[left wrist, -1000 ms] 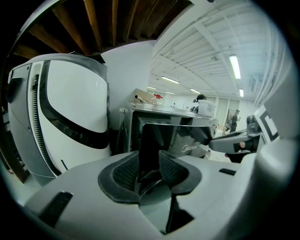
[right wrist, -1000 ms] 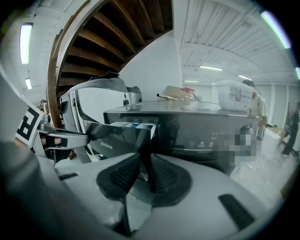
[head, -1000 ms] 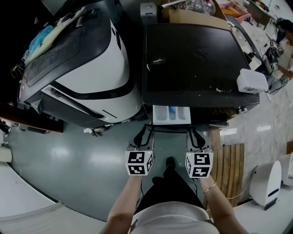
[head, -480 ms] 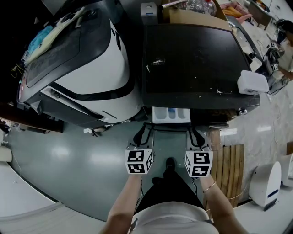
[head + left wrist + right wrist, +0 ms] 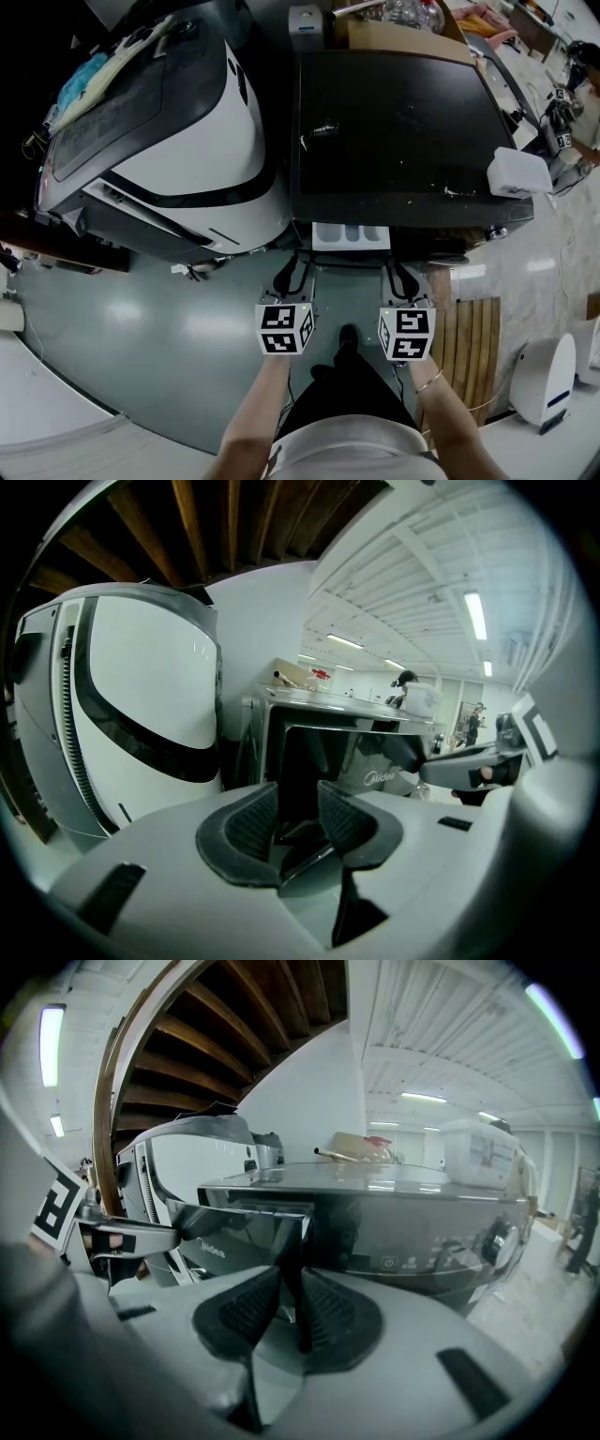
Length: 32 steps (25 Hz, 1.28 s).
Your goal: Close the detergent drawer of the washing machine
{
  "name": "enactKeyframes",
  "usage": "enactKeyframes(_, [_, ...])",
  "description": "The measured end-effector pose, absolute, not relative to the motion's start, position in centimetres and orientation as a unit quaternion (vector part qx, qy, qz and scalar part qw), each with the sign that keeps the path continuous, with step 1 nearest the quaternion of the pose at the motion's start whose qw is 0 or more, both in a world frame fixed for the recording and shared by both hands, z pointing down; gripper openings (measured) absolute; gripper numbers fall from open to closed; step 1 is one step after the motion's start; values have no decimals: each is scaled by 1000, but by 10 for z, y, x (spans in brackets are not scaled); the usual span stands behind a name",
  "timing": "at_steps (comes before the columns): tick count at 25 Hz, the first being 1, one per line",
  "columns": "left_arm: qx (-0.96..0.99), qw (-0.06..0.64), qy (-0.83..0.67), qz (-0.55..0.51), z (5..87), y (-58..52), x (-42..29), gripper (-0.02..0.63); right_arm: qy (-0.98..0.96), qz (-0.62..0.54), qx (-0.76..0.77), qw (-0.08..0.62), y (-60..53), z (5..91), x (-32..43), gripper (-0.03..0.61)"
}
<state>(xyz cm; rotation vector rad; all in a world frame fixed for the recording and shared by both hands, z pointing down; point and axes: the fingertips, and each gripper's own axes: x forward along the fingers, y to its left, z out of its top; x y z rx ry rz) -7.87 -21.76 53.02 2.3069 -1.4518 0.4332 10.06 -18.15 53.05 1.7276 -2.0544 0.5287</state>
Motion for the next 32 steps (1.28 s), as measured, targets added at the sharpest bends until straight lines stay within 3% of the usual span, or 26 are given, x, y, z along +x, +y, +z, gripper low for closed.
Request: enactKeyframes(32, [812,195,-530,147,529,-262,-75,126,-729,189,626,203,-225,529,104,77])
